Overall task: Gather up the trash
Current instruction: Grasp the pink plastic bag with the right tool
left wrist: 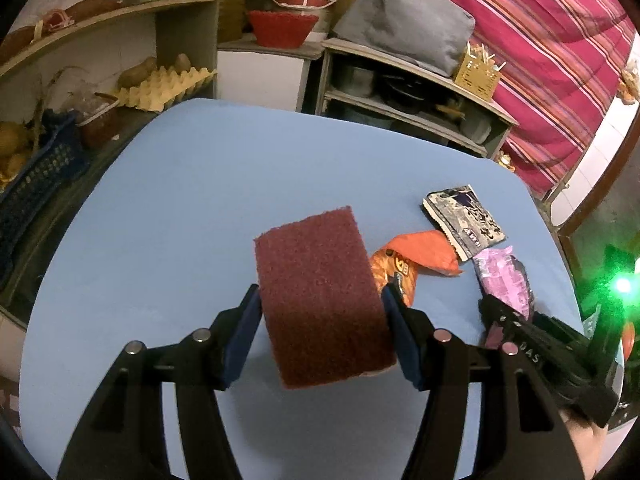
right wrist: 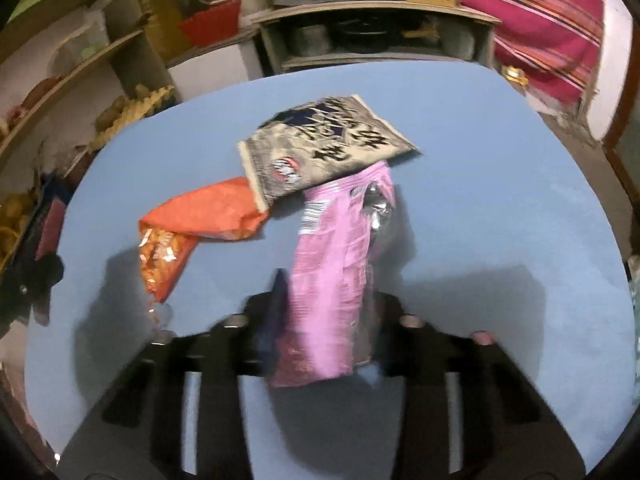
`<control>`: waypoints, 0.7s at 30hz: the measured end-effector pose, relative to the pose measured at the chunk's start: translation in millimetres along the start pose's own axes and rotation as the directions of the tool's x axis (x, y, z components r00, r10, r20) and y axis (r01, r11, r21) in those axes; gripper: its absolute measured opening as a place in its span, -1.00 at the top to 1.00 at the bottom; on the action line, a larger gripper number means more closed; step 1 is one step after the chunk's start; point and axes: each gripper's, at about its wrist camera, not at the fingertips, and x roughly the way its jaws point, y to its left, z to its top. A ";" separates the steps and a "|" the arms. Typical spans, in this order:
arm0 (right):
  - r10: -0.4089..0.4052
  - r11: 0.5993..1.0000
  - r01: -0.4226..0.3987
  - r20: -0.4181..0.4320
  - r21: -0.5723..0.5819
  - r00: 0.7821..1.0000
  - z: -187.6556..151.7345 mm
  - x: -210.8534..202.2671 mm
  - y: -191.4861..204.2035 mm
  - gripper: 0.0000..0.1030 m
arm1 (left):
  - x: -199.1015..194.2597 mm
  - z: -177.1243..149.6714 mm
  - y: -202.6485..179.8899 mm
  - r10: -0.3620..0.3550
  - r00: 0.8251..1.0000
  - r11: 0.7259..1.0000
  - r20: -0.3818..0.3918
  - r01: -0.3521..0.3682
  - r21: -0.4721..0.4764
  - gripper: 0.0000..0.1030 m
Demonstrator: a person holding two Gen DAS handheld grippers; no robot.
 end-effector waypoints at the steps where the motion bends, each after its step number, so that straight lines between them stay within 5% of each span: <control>1: -0.014 1.000 0.014 0.012 -0.020 1.000 0.3 -2.6 2.4 0.42 | 0.8 -0.2 0.1 0.005 1.000 1.000 0.000 -0.005 0.003 -0.17; 10: -0.138 0.978 0.151 0.093 -0.147 0.986 -6.5 -43.2 -3.5 0.62 | -2.0 -3.8 -20.1 0.021 0.999 0.999 0.025 -0.022 0.048 -0.17; 21: -0.195 0.975 0.210 0.179 -0.067 0.964 -16.9 -112.4 -79.8 0.64 | -23.9 -5.6 -80.1 -0.027 0.996 0.989 0.084 0.015 0.147 -0.17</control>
